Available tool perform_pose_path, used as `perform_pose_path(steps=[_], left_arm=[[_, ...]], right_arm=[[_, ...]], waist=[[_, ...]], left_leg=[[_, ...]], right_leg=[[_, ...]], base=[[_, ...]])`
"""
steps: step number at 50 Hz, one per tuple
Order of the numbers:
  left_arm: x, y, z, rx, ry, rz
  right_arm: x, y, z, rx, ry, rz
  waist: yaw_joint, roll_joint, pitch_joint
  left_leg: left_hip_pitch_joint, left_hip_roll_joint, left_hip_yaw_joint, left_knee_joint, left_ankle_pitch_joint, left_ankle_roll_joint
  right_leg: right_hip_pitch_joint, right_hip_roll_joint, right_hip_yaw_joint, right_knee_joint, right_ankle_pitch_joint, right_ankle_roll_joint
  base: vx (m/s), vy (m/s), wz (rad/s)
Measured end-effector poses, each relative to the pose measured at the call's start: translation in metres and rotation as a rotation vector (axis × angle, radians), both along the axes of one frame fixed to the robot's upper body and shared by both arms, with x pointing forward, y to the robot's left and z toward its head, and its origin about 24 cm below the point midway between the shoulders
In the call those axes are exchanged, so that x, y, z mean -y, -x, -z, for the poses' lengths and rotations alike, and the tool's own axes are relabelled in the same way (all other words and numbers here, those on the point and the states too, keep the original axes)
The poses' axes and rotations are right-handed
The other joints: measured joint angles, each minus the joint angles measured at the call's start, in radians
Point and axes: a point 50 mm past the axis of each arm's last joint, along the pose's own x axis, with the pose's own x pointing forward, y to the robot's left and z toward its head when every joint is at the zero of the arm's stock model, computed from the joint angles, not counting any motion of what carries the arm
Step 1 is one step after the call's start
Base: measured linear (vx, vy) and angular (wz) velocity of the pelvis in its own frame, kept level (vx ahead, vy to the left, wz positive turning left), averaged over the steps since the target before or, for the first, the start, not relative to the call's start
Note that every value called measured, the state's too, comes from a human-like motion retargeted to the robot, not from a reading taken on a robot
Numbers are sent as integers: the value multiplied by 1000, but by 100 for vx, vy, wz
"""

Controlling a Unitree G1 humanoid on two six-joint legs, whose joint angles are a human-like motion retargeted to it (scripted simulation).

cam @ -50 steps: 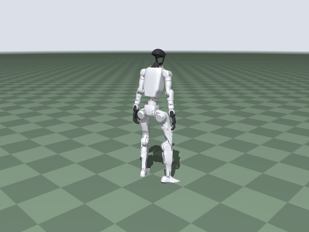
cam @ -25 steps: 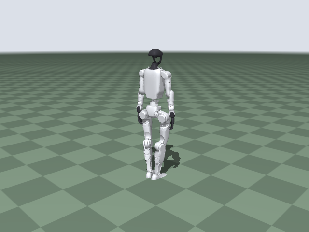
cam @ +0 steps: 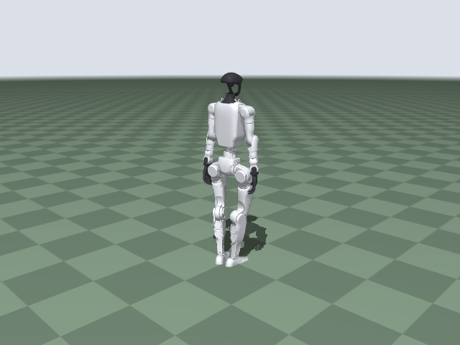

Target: Upper body actions

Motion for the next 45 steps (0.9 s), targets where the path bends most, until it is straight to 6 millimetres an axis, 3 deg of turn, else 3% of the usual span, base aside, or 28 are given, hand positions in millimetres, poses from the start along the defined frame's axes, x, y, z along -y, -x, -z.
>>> perform_pose_path(steps=[14, 45], left_arm=[[-1, -4, 0, 18, 10, -19], [1, -12, 1, 36, 12, -28]], right_arm=[[14, 12, -2, -62, 51, 16], [-5, -32, -1, 103, -26, -45]], waist=[[-6, -1, 17], [11, -3, 63]], left_leg=[[17, 3, 9, -9, 2, -2], [-17, -28, 26, -33, 18, 38]], right_leg=[[10, 4, 2, -1, 0, -2], [-52, -28, 6, 44, 16, 34]], base=[[0, 0, 0], [-2, 4, -3]])
